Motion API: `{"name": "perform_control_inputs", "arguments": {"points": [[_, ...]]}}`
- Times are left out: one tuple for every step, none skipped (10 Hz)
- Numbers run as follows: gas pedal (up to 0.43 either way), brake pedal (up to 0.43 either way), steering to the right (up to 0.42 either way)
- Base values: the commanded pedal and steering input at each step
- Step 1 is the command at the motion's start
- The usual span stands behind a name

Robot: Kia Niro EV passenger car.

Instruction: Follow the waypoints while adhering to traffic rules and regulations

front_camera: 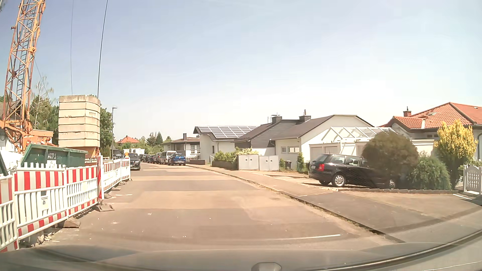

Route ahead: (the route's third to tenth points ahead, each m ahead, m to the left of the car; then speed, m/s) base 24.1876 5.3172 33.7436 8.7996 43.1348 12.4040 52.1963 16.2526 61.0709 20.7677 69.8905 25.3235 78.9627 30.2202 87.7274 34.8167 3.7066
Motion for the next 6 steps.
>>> {"name": "perform_control_inputs", "arguments": {"points": [[0.087,0.000,-0.093],[0.087,0.000,-0.100],[0.087,0.000,-0.108],[0.087,0.000,-0.115],[0.087,0.000,-0.125],[0.087,0.000,-0.133]]}}
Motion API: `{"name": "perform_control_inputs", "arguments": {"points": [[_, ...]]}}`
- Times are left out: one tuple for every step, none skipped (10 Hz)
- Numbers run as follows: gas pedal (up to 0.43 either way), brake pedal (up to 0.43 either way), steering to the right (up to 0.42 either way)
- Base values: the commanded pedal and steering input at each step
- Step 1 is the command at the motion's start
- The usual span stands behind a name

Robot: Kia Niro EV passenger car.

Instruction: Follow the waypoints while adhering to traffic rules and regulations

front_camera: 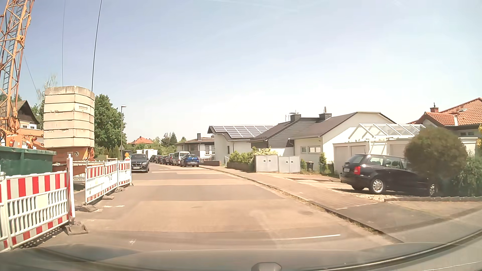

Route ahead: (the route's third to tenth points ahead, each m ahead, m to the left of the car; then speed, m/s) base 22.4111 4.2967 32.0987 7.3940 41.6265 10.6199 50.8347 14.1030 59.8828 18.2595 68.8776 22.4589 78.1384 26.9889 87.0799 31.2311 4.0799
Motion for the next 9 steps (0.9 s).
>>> {"name": "perform_control_inputs", "arguments": {"points": [[0.087,0.000,-0.138],[0.087,0.000,-0.138],[0.087,0.000,-0.137],[0.087,0.000,-0.132],[0.087,0.000,-0.120],[0.087,0.000,-0.105],[0.087,0.000,-0.088],[0.087,0.000,-0.072],[0.087,0.000,-0.059]]}}
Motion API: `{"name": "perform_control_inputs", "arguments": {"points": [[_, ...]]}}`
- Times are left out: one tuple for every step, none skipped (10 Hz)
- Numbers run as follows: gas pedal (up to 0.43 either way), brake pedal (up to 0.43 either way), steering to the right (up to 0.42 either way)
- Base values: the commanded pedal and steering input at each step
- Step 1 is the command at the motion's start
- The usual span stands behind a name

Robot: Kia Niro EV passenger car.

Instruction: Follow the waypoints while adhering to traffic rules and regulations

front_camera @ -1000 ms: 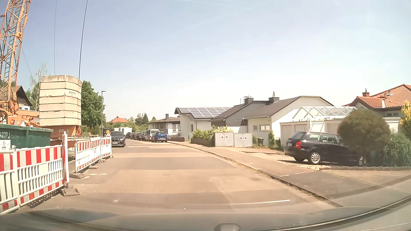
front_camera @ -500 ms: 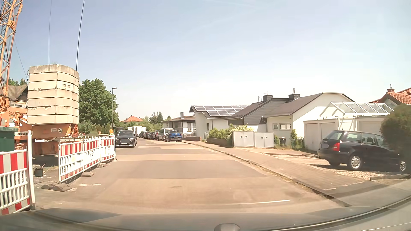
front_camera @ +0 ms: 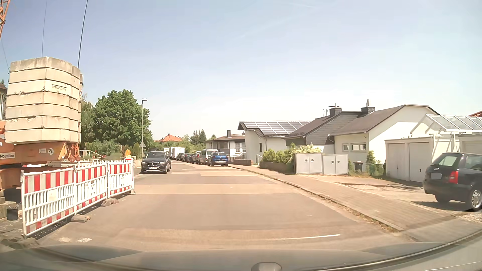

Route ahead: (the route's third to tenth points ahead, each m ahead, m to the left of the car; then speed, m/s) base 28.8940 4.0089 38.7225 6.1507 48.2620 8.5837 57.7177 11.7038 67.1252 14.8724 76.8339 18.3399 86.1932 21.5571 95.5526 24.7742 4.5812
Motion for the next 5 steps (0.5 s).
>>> {"name": "perform_control_inputs", "arguments": {"points": [[0.087,0.000,-0.046],[0.087,0.000,-0.040],[0.087,0.000,-0.034],[0.087,0.000,-0.029],[0.087,0.000,-0.023]]}}
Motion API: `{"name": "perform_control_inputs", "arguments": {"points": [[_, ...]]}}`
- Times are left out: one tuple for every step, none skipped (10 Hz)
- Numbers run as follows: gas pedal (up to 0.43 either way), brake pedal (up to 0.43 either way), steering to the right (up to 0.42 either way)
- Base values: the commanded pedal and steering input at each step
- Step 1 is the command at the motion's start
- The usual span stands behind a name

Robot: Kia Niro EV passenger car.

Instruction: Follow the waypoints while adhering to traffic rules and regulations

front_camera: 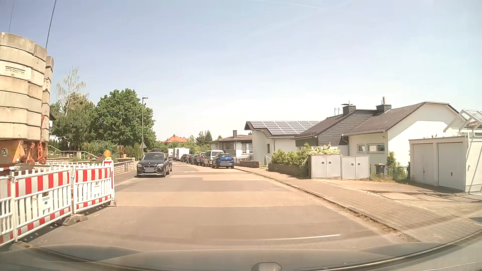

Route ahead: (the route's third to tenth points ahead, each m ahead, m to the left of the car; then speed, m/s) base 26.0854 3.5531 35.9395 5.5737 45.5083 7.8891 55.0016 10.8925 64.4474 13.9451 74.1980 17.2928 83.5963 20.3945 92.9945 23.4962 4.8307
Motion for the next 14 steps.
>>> {"name": "perform_control_inputs", "arguments": {"points": [[0.087,0.000,-0.017],[0.087,0.000,-0.015],[0.087,0.000,-0.015],[0.087,0.000,-0.015],[0.087,0.000,-0.015],[0.087,0.000,-0.018],[0.087,0.000,-0.025],[0.087,0.000,-0.035],[0.087,0.000,-0.046],[0.079,0.000,-0.058],[0.039,0.000,-0.073],[0.000,0.000,-0.086],[0.000,0.000,-0.094],[0.000,0.000,-0.095]]}}
